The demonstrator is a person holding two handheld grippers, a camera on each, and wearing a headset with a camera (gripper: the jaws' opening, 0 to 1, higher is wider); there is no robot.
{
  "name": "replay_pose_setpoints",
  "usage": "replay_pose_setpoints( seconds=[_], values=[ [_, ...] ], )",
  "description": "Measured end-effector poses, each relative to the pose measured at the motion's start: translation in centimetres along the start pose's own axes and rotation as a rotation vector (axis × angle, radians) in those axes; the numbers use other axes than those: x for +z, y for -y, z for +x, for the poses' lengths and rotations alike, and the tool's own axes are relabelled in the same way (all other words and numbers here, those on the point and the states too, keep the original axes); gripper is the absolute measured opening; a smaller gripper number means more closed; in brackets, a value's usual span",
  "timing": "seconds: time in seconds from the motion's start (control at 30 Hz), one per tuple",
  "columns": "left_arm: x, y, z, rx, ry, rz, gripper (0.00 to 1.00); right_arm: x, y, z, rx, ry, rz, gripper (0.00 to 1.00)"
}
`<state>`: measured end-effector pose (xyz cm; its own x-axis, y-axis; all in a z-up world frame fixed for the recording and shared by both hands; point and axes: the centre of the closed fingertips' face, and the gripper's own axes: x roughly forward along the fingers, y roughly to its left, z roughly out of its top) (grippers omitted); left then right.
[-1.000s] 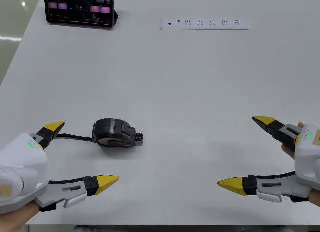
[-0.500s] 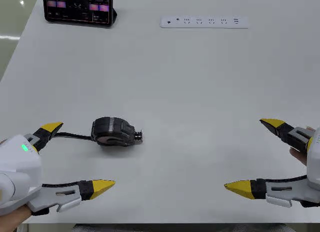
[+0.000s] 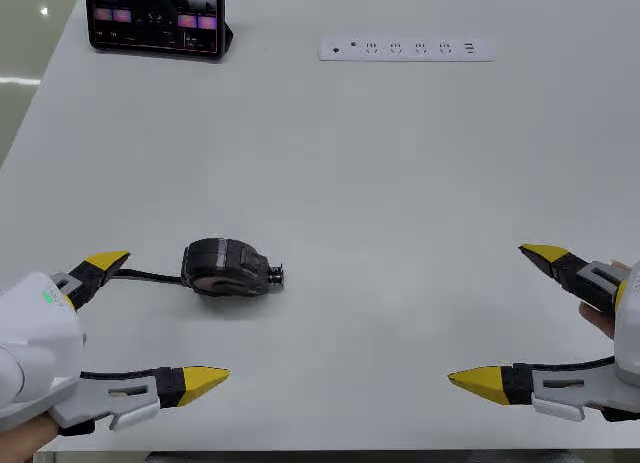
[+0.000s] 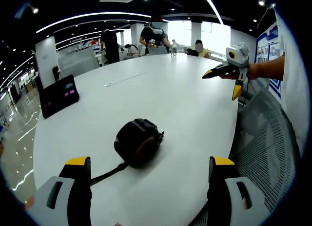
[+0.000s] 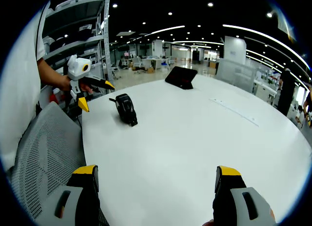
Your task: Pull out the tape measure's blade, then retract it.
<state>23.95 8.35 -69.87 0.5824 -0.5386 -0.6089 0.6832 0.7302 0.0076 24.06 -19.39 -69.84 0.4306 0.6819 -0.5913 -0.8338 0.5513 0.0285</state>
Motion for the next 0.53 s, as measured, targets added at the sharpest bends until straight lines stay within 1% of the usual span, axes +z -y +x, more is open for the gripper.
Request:
replay_pose_setpoints(
  seconds=[0.03,0.1,0.13,0.17,0.23,0.33,0.53],
  values=[
    [0.1,-0.3,-0.02,0.01,0.008,-0.024,0.99,0.02,-0.02,0.01,0.001,0.0,0.0,0.99],
    [0.06,-0.23,-0.03,-0.003,0.006,-0.038,0.99,0.04,-0.06,0.04,0.003,0.001,0.002,0.99],
    [0.19,-0.5,-0.07,0.014,0.012,-0.025,0.99,0.01,-0.06,0.07,0.003,-0.002,0.0,0.99],
    [0.17,-0.42,-0.09,0.01,0.011,-0.026,0.99,0.0,-0.08,0.1,0.004,-0.003,-0.003,0.99],
    [0.23,-0.66,-0.12,0.019,0.013,-0.017,0.99,0.03,-0.2,0.17,0.007,-0.005,-0.005,0.99],
    [0.29,-0.73,-0.1,0.018,0.013,-0.003,0.99,0.0,-0.31,0.25,0.009,-0.008,-0.005,0.99],
    [0.21,-1.01,-0.15,0.023,0.009,-0.006,0.99,0.0,-0.39,0.25,0.01,-0.007,-0.004,0.99]
  ],
)
